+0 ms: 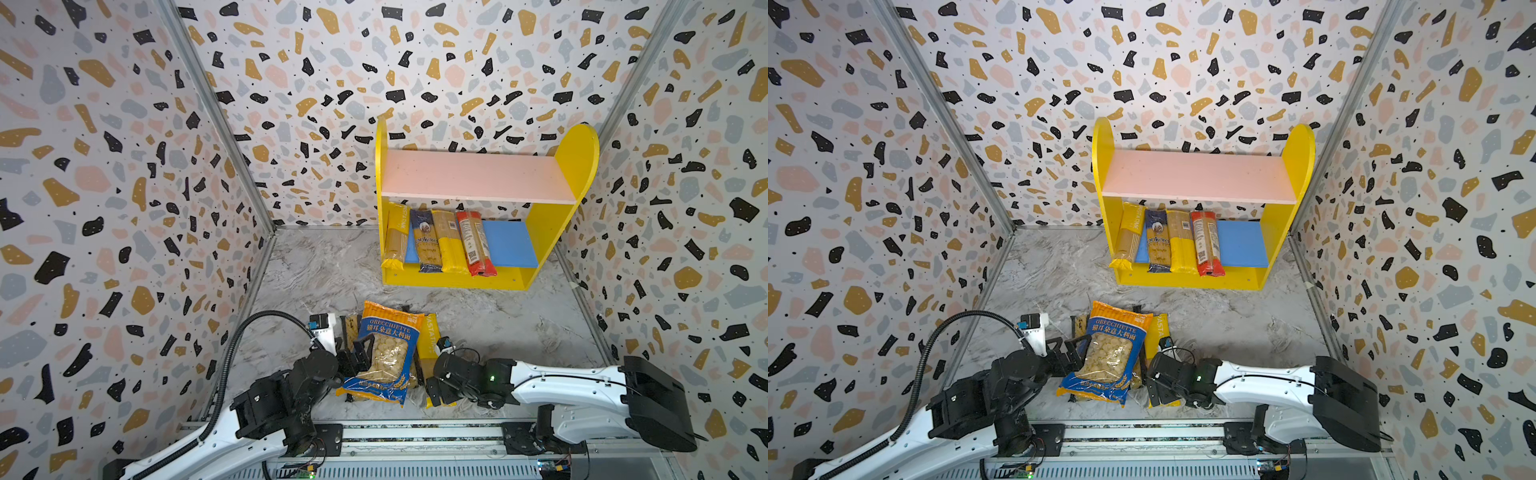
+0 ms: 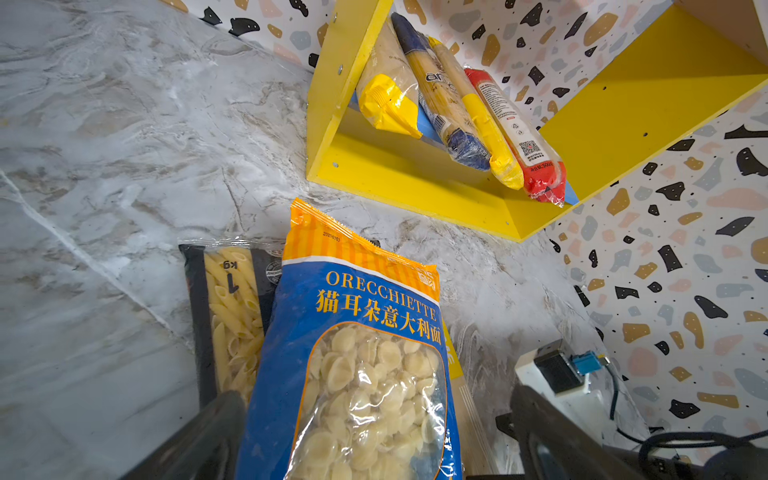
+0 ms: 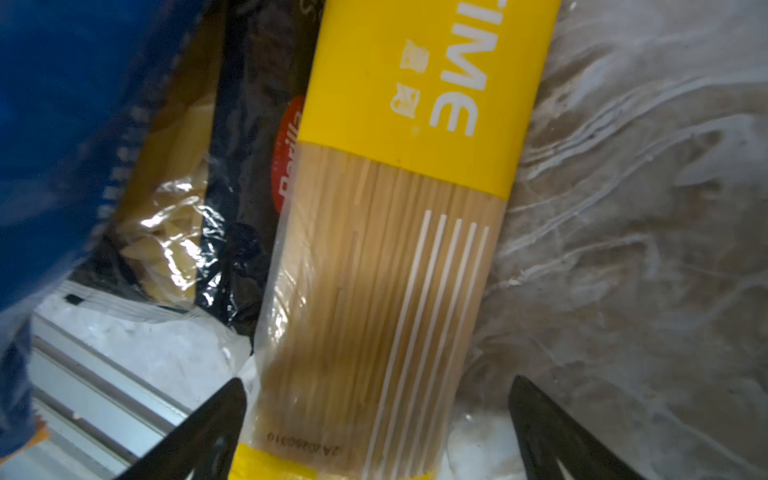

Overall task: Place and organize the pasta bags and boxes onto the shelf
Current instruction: 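Withdraw the right gripper and lower it onto the yellow PASTATIME pack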

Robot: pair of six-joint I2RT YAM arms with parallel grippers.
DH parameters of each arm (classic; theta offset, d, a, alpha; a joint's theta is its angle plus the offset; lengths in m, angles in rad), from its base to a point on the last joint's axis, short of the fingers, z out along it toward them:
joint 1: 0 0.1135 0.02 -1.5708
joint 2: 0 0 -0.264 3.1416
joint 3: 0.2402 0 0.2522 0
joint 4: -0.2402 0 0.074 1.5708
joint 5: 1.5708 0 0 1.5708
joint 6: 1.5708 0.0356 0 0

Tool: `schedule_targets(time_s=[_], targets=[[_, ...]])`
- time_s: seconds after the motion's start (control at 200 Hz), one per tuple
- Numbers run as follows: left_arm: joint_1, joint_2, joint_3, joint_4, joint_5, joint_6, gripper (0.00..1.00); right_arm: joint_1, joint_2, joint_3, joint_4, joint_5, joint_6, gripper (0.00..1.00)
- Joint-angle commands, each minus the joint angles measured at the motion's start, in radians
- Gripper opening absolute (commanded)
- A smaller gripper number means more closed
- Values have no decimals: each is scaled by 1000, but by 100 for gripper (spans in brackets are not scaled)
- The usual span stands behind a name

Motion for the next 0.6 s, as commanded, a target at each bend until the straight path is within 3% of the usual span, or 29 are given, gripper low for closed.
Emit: schedule_targets(time_s=[0.0, 0.275, 0.455, 0.596], targets=[[4, -22, -14, -11, -18, -1, 100, 31, 38, 57, -25, 54, 35, 99], [4, -59, -19, -14, -7, -1, 100, 35, 149, 61, -38, 66, 51, 99], [3, -62, -20, -6, 0, 0, 100, 25, 240, 132, -143, 131, 33, 99], [4, -63, -21, -6, 2, 5, 100, -29, 243, 111, -95, 84, -11, 100]])
